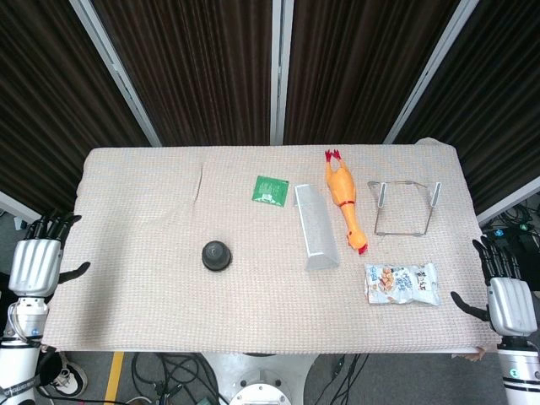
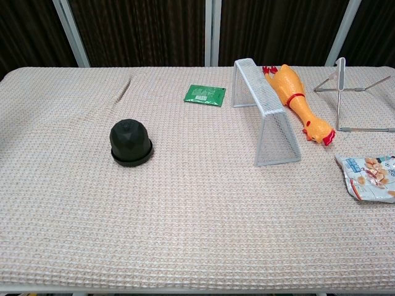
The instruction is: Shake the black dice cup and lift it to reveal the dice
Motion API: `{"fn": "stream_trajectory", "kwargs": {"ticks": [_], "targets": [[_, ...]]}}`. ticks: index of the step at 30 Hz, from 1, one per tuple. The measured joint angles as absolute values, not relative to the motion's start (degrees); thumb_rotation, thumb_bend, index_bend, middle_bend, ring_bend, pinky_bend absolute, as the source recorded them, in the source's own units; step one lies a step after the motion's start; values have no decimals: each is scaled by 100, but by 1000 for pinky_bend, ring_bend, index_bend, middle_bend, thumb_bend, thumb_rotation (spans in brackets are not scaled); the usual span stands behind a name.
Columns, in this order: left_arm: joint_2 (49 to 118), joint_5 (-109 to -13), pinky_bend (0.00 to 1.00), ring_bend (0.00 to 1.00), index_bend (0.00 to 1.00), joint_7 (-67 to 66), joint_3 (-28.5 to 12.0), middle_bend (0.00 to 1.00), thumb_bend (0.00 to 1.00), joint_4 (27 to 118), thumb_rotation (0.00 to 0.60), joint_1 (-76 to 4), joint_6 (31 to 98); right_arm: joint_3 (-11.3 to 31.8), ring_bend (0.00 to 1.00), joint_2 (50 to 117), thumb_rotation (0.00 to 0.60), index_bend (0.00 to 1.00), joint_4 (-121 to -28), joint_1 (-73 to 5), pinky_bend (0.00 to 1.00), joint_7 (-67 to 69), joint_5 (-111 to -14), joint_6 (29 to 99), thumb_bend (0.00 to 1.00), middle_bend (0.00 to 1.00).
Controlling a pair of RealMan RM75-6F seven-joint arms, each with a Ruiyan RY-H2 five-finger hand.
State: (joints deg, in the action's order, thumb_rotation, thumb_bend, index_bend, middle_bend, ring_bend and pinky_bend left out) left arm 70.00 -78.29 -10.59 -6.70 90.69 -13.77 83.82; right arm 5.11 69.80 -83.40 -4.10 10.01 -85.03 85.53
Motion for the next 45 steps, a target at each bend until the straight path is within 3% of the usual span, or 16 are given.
{"fn": "stream_trajectory", "kwargs": {"ticks": [16, 26, 45], "targets": [[7286, -8031, 199, 98, 155, -288, -506, 183, 28, 8801, 600, -1497, 7831, 648, 0, 6457, 600, 0, -8990, -582, 0, 525, -8360, 8306, 89, 0], [8068, -7860, 196, 85, 132, 646, -561, 175, 23, 8004, 600, -2080, 6632, 767, 0, 6356, 600, 0, -9178, -604, 0, 399, -8270, 8409, 89, 0], [9181, -7733, 197, 85, 132, 681, -804, 175, 23, 7540, 600, -2965, 5772, 644, 0, 6502, 600, 0, -8924, -626, 0, 506, -8212, 8219, 90, 0]]}}
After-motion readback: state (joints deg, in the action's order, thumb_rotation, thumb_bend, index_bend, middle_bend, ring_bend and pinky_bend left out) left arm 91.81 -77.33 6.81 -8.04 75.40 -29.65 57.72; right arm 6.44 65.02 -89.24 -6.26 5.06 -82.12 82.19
